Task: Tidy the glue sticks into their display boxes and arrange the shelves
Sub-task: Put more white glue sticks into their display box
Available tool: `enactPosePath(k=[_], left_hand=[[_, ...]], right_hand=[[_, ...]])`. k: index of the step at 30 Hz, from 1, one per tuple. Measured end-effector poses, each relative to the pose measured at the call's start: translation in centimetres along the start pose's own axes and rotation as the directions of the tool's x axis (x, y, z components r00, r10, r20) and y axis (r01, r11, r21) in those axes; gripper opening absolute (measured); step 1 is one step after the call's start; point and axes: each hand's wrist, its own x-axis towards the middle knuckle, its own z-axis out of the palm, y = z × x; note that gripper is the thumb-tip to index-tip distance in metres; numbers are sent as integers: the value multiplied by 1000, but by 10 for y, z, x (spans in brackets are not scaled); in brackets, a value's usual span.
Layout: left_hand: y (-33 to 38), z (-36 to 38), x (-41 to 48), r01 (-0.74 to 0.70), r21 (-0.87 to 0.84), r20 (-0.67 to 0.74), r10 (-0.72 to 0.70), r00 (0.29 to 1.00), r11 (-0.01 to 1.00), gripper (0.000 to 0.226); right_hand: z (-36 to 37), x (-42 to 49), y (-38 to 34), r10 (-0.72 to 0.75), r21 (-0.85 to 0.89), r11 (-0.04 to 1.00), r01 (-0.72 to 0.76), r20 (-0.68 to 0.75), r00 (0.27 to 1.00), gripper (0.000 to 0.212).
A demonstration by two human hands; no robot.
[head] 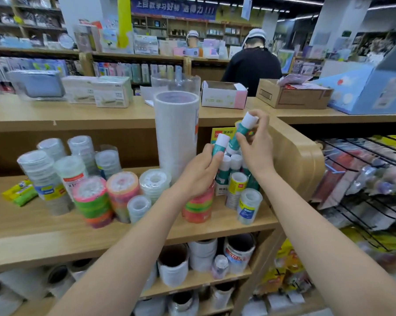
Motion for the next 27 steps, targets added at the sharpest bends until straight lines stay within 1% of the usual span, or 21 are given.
enactPosePath(k=[3, 6, 7, 10, 11, 15, 17, 21, 24, 27], left_hand=[[-3, 1, 4, 8, 10, 27, -8, 1000, 1000, 23], [-4, 1, 8, 20, 18, 29, -20, 999, 1000, 25], [-4, 1, 9, 28, 15, 26, -29, 999, 999, 26], [-5, 1, 11, 56, 0, 24, -56, 998, 998, 27], [-6, 2, 12, 61, -4, 25, -61, 998, 998, 27], [-9, 2, 14, 65, -14, 13, -65, 998, 998, 25], [-9, 3, 14, 68, -11, 9, -68, 998, 998, 25], [-9, 3, 14, 72, -7, 0, -72, 997, 997, 29], [-10, 4, 15, 80, -1, -6, -80, 997, 997, 33], [-8, 5, 14, 77, 12, -3, -77, 997, 997, 32]], right_hand=[[3, -2, 10, 24, -57, 998, -21, 66, 997, 51], [3, -5, 19, 12, -126, 992, 7, 146, 989, 47], [3, -6, 21, 10, -137, 990, 14, 168, 986, 41], [5, -3, 27, -9, -144, 989, 37, 187, 982, 14], [6, -3, 29, -16, -153, 987, 46, 193, 981, 10], [5, -5, 32, -13, -177, 983, 54, 223, 975, 19], [5, -6, 31, -31, -184, 980, 77, 239, 971, 19], [3, -7, 30, -5, -231, 970, 71, 274, 962, 23], [4, -9, 32, -16, -273, 958, 93, 269, 963, 28], [6, -10, 32, 17, -295, 953, 65, 268, 963, 30]])
